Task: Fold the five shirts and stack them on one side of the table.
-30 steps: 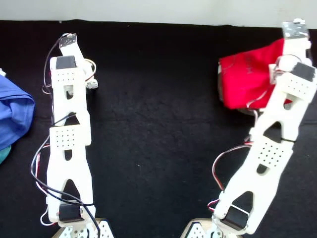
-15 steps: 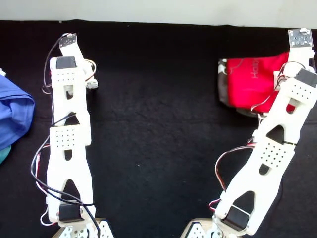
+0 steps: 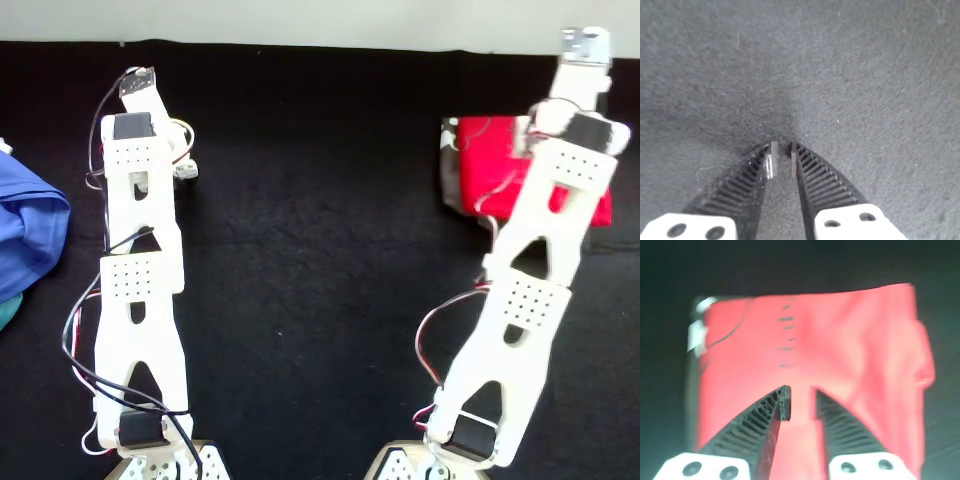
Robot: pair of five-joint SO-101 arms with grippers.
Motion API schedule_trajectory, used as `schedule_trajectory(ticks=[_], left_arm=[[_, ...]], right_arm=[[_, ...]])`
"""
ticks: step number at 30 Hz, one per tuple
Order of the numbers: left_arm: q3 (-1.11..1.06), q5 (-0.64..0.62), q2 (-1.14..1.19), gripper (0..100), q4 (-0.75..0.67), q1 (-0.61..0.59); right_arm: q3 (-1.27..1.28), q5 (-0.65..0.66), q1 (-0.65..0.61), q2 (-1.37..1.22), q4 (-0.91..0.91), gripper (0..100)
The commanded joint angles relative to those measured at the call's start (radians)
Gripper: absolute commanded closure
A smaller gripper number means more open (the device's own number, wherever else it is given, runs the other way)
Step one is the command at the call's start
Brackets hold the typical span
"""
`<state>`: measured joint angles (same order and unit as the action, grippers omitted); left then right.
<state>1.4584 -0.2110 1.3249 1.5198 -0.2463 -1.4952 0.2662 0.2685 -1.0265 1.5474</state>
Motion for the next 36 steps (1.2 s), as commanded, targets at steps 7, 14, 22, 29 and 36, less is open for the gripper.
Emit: schedule_trajectory(ticks=[7,14,22,29,36], left_arm=[[0.021,-0.009,-0.001,93,-0.023,0.008],[0.021,-0.009,-0.001,93,-0.023,0.008],[0.021,-0.009,0.001,93,-0.023,0.008],[0.021,-0.009,0.001,93,-0.023,0.008],[0.021,-0.009,0.001,93,-0.023,0.008]], right_arm=[[-0.047,0.023,-0.019,-0.091,0.124,99.1],[-0.194,0.018,-0.021,-0.11,0.137,99.1],[-0.269,0.018,-0.044,0.142,0.219,98.9],[-0.24,-0.037,-0.048,0.374,0.222,98.9],[0.315,-0.138,-0.111,0.843,0.222,98.9]])
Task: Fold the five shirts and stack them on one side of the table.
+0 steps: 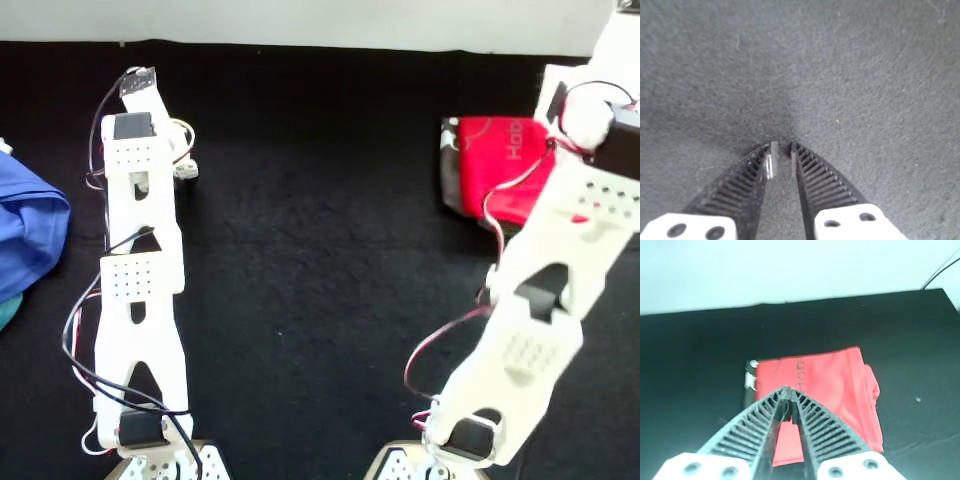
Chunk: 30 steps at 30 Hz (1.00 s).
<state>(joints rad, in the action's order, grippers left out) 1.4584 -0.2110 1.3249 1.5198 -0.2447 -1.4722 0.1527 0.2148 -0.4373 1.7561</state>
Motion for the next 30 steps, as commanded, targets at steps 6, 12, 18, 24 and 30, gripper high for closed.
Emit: schedule_trajectory(ticks=[6,12,18,24,30], left_arm=[[0.021,-0.009,0.001,93,-0.023,0.007],[0.021,-0.009,0.001,93,-0.023,0.007],[0.021,-0.009,0.001,93,-0.023,0.007],[0.022,-0.008,-0.01,93,0.002,-0.001],[0.216,0.032,-0.173,93,0.244,-0.087]], right_arm=[[1.178,-0.031,-0.268,0.673,-0.087,99.1],[1.905,-0.028,-0.423,0.935,-0.561,99.1],[2.382,-0.032,-0.487,0.989,-0.99,99.1],[2.546,-0.032,-0.522,0.918,-1.096,99.1],[2.609,-0.032,-0.526,0.809,-1.225,99.1]])
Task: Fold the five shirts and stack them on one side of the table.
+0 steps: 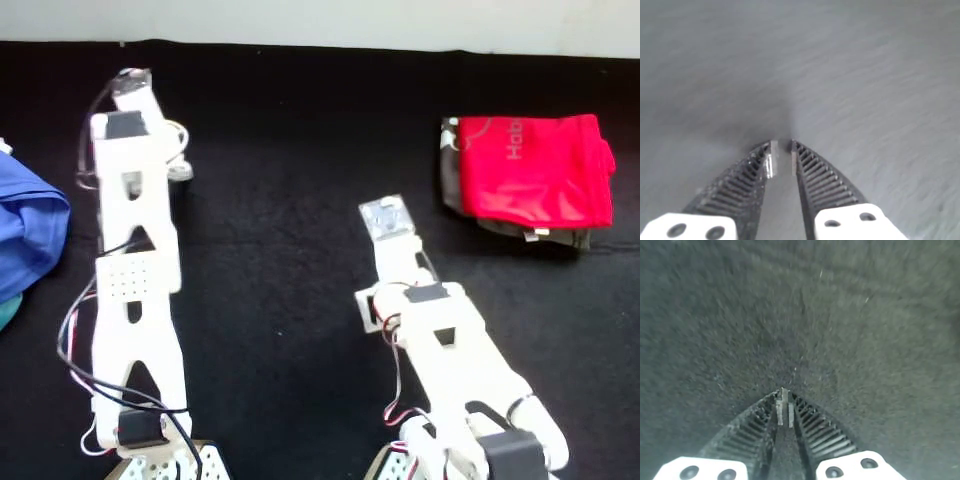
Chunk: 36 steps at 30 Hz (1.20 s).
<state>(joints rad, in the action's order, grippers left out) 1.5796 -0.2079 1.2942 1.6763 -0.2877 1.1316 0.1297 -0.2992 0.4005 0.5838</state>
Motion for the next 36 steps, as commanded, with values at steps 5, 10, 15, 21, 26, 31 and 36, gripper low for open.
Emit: schedule_trajectory(ticks=[5,10,15,21,26,31,36], left_arm=[[-0.104,0.209,-0.42,93,0.094,-0.194],[-0.41,0.232,-0.743,93,0.092,-0.381],[-0.687,0.414,-0.926,93,0.091,-0.49],[-0.719,0.548,-0.937,77,0.078,-0.667],[-0.716,0.698,-0.857,78,-0.046,-0.779],[-0.714,0.784,-0.76,78,-0.229,-0.797],[-0.716,0.824,-0.653,78,-0.322,-0.743]], right_arm=[[0.004,-0.009,-0.01,-0.045,-0.053,99.1],[0.004,-0.009,-0.01,-0.048,-0.053,99.1],[0.004,-0.009,-0.01,-0.048,-0.053,99.1],[0.01,-0.009,-0.01,-0.045,-0.053,99.1],[0.008,-0.009,-0.01,-0.047,-0.053,99.1],[0.004,-0.009,-0.01,-0.05,-0.053,99.1],[0.004,-0.009,-0.01,-0.05,-0.053,99.1]])
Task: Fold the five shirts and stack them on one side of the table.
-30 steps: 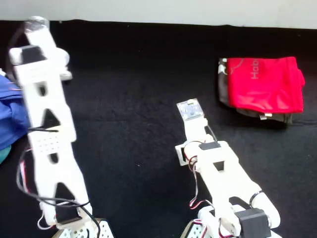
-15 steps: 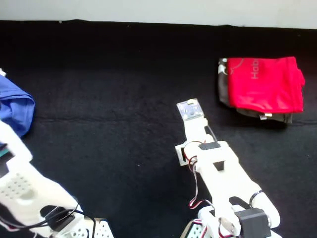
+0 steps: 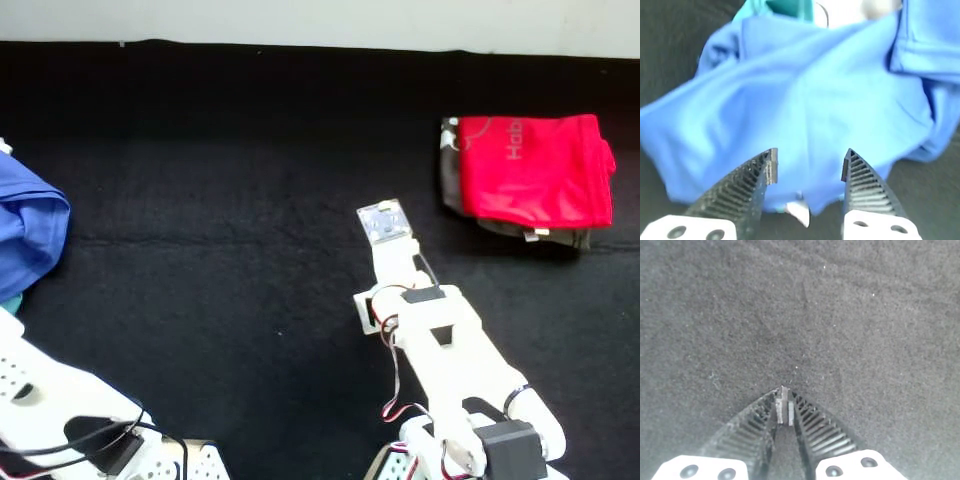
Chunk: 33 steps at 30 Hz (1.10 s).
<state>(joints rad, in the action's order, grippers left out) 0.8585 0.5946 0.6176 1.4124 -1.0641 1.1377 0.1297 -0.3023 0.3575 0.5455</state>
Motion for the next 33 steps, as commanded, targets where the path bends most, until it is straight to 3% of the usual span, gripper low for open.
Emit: schedule_trajectory(ticks=[1,7,11,19,28,33], left_arm=[[0.007,0.021,0.042,78,-0.072,0.035],[0.005,0.021,0.116,80,-0.023,0.059],[0.008,0.015,0.077,100,0.147,0.108],[0.002,-0.077,-0.163,99,0.347,0.312],[0.001,-0.078,-0.542,99,0.351,0.518],[0.001,-0.078,-0.717,99,0.351,0.697]], right_arm=[[-0.002,-0.009,-0.007,-0.007,-0.015,99.1],[-0.002,-0.009,-0.007,-0.008,-0.016,99.1],[-0.002,-0.009,-0.007,-0.008,-0.018,99.1],[-0.002,-0.009,-0.008,-0.008,-0.018,99.1],[-0.002,-0.009,-0.008,-0.008,-0.018,99.1],[-0.001,-0.009,-0.008,-0.007,-0.018,99.1]])
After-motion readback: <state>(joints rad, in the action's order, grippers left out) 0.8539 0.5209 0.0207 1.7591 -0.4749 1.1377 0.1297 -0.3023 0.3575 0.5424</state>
